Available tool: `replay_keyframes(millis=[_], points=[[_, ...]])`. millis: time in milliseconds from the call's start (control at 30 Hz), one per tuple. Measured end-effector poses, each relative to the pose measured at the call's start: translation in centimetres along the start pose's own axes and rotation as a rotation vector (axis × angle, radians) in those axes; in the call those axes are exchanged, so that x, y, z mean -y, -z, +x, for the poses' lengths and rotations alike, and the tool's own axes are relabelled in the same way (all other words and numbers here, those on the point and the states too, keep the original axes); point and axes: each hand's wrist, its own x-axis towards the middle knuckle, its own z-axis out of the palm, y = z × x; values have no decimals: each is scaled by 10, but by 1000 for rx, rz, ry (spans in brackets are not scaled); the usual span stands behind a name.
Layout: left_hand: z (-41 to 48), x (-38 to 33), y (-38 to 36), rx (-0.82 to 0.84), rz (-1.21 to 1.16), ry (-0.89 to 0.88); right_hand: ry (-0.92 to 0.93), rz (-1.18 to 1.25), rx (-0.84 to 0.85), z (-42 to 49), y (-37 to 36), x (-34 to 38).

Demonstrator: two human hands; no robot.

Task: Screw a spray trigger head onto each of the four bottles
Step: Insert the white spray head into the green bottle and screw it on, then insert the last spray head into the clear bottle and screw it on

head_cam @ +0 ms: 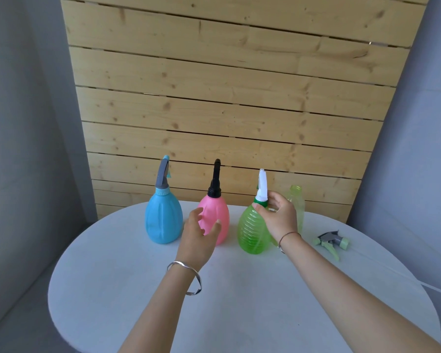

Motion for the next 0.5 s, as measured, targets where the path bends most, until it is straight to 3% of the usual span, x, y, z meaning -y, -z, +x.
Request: replay_keyframes(millis=[333, 500], points=[[-1, -4, -1, -83, -44, -57, 115, -7, 36, -9, 19, 5], [-6, -6, -9, -35, -36, -102, 338, -245, -273, 2, 51, 3]])
